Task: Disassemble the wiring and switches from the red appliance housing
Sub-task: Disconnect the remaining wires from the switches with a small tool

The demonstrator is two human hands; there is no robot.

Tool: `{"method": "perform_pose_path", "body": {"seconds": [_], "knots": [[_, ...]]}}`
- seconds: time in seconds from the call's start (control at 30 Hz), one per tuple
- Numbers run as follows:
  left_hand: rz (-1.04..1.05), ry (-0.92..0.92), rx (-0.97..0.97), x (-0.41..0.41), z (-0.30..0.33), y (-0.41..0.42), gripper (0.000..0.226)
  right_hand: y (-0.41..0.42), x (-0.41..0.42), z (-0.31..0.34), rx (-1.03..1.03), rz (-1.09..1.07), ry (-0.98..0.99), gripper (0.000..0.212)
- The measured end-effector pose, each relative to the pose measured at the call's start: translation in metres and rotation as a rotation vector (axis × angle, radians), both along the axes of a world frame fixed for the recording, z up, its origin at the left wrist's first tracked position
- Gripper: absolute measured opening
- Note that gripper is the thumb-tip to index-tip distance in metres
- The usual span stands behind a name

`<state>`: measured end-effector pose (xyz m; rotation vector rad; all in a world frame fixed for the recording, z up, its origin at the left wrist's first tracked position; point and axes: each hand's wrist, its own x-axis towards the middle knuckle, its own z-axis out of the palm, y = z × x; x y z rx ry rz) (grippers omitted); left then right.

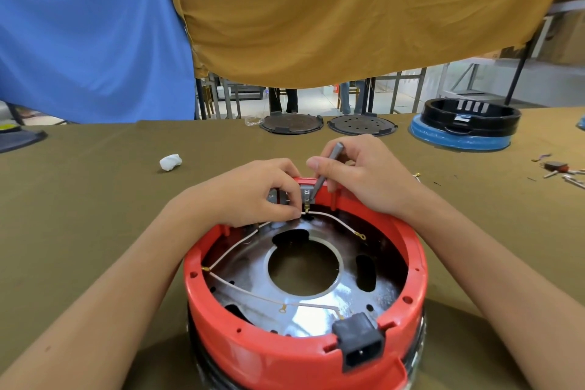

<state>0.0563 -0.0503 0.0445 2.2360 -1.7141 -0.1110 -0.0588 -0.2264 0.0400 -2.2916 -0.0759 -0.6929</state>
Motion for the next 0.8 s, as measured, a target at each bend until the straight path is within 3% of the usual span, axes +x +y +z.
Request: {"method": "perform_pose_path", "body": {"seconds": [0.47,0.63,0.8], "knots": [[-0.013,0.005,-0.001,-0.0008,0.0001,0.0004,0.008,-0.0027,0.0052,0.0004,0.177,0.018,0.082,0.033],[-0.006,-0.005,-0.005,-0.0011,0.0001,0.0003,0.004,-0.0019,0.0012,-0.0022,0.095,-0.003,0.0,0.032],[0.007,-0.001,-0.007,-0.0019,-0.0002,0.0003,0.004,-0.0008,0.0014,-0.0016,0.029,0.013,0.055,0.029]]}}
